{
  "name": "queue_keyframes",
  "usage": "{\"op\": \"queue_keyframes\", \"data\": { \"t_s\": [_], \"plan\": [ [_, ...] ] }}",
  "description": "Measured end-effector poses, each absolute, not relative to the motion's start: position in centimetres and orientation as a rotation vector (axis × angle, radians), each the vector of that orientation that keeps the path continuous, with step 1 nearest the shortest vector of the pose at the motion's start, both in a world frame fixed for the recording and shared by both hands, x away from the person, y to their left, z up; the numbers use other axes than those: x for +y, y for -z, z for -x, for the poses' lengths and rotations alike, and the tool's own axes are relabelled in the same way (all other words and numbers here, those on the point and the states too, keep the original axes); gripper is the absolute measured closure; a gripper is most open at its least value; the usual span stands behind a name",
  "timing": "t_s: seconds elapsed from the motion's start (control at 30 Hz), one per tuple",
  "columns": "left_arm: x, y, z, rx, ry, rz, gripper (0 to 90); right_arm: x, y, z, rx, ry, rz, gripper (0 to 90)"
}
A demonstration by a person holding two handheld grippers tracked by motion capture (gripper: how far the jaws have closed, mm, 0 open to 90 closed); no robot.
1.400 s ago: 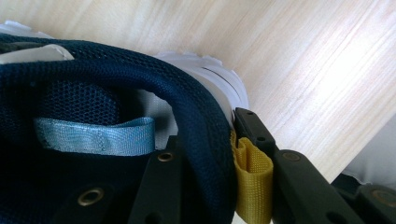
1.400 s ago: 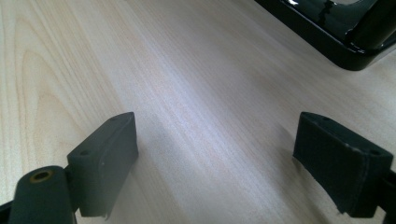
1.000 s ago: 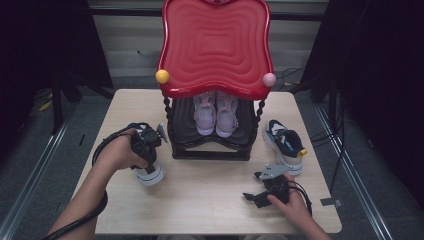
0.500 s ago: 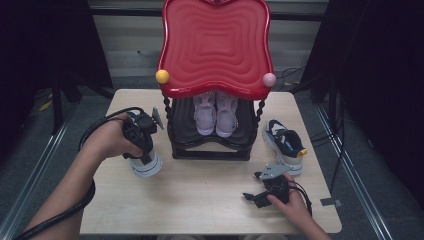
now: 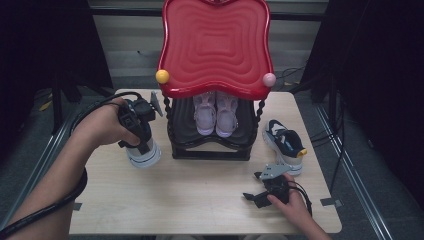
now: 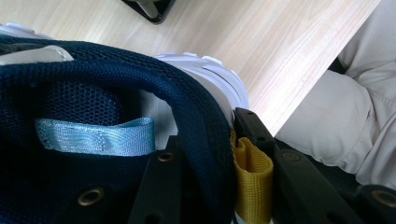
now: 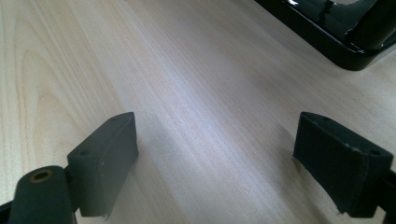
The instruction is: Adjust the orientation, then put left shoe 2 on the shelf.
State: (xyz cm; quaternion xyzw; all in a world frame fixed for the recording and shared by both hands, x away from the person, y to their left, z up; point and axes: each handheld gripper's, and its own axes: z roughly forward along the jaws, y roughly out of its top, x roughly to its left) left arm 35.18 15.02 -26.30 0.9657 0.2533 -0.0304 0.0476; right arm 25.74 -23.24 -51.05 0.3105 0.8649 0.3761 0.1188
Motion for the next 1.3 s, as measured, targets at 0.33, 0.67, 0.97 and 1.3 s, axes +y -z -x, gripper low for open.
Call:
{"op": "queue_keyframes", "data": {
  "t_s": [0.33,0.67,0.97,1.3],
  "plan": [
    [14.6,23.4,-34.9,0.732,0.020,-2.962,72.8,-23.2,51.0,-25.7,2.535,-1.098,-0.911,13.0],
    [13.7,19.3,-34.4,0.703,-0.117,-2.964,72.9,-23.2,51.1,-25.7,2.534,-1.098,-0.912,12.9],
    [13.0,16.5,-34.1,0.667,-0.202,-2.950,72.9,-23.2,51.1,-25.7,2.534,-1.098,-0.911,12.9],
    [12.1,14.2,-33.7,0.632,-0.281,-2.935,72.8,-23.2,51.1,-25.7,2.533,-1.100,-0.911,13.0]
  ]
}}
